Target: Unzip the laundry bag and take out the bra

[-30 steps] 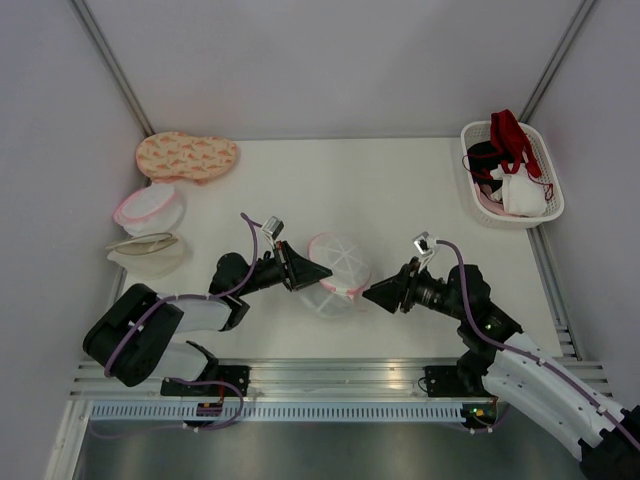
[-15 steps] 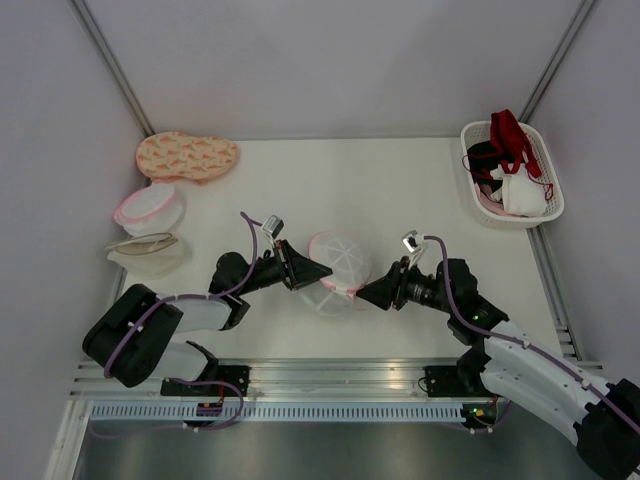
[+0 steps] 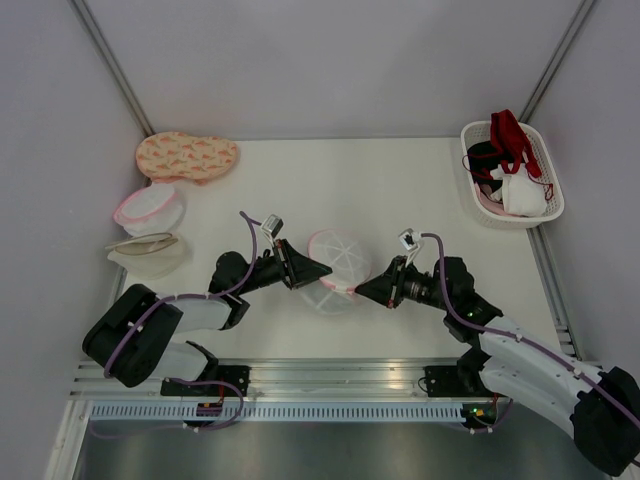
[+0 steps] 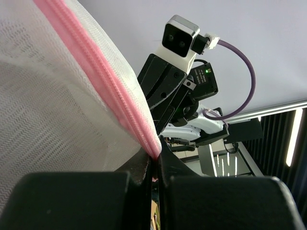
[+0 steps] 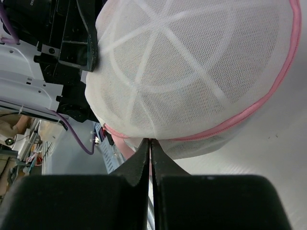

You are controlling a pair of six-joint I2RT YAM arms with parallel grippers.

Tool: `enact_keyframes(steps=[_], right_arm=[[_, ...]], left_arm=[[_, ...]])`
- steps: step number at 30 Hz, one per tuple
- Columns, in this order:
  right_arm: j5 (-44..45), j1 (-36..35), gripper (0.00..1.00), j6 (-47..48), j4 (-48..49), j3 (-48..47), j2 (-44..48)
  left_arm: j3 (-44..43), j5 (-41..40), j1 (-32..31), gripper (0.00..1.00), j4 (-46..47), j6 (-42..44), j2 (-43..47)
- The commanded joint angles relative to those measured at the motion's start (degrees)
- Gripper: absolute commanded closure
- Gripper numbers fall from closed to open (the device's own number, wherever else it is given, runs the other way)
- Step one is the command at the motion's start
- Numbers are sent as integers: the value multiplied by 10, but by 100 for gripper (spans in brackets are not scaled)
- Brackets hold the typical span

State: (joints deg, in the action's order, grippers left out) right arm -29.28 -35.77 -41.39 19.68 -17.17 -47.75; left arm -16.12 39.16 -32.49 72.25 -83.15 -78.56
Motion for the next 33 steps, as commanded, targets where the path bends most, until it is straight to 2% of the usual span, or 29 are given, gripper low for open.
enact_keyframes(steps=[1,5,13,14,15,17,18,21,24,26,28,30,31,33], right_arm=[[1,-1,100,13,-2,-8,21],[29,-1,100,39,-89,-29,43],[141,-1,100,105,-292,-91,88],[150,-1,100,110,-305,-96,93],[160,-1,99,113,-315,-105,94],[178,0,99,120,-340,-113,96],[184,-1,100,122,-346,-118,95],[200,-1,100,124,-360,-124,91],[224,-1,99,123,-380,-129,87],[261,-1,100,123,-397,-141,87],[289,-1,100,122,-423,-152,92],[346,-1,99,122,-442,-170,105],[364,-1,100,120,-446,-175,108],[389,-1,100,117,-444,-190,117]], left_arm=[[-16,6,1,98,229,-14,9],[-18,7,1,98,229,-13,2],[-40,20,2,96,210,-6,-43],[-45,24,2,91,200,-3,-50],[-51,29,2,71,187,0,-57],[-61,33,2,46,184,4,-78],[-65,35,2,24,183,4,-84],[-80,38,2,8,177,3,-98],[-91,40,2,4,135,18,-84],[-98,36,2,1,55,49,-47],[-109,28,2,1,-81,102,-6],[-136,1,1,1,-195,175,77],[-150,-13,-3,0,-354,206,104],[-207,-91,-13,0,-514,294,184]])
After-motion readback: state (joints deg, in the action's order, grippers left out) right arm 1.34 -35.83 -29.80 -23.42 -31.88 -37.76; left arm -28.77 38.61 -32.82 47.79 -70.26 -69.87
